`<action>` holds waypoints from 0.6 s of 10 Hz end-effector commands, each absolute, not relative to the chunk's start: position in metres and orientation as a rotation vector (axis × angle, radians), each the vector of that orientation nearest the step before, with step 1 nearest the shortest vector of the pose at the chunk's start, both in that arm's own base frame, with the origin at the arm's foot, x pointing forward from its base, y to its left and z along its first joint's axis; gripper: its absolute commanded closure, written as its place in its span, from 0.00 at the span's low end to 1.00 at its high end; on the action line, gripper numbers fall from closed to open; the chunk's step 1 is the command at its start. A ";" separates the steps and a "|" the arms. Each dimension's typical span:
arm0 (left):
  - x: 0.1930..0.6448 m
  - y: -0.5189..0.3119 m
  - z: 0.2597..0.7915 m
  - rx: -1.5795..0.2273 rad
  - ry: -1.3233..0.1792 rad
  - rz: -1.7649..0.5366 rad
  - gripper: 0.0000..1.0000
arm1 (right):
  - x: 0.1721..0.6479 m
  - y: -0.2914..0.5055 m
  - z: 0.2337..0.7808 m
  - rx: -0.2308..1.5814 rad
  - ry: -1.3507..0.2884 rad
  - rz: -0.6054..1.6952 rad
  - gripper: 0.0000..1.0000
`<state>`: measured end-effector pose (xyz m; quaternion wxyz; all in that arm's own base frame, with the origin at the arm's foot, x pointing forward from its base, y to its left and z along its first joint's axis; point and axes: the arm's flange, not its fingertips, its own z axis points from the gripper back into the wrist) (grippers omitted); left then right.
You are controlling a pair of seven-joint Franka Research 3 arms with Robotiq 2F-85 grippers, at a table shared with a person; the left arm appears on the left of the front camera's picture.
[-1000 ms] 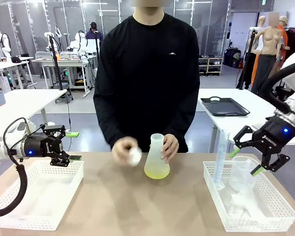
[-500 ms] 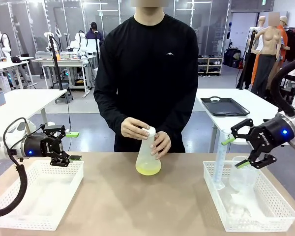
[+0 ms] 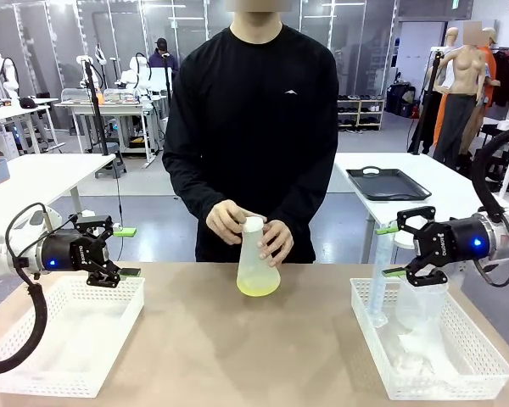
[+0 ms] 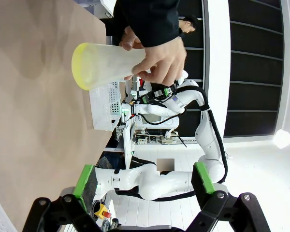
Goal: Prepare the solutions needed for the experiment.
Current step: When the human places the Big flask in the center of the table, pick up the Big flask and place it in the left Organizing basket.
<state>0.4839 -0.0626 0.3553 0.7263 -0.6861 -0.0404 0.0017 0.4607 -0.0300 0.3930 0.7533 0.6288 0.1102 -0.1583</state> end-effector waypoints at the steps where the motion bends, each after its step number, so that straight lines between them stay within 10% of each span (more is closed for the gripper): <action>1: 0.485 -0.064 0.356 -1.520 -0.119 0.001 0.00 | 0.465 -0.033 0.394 1.442 0.199 -0.231 0.17; 6: 0.485 -0.064 0.356 -1.520 -0.119 0.001 0.00 | 0.475 -0.037 0.391 1.497 0.245 -0.083 0.17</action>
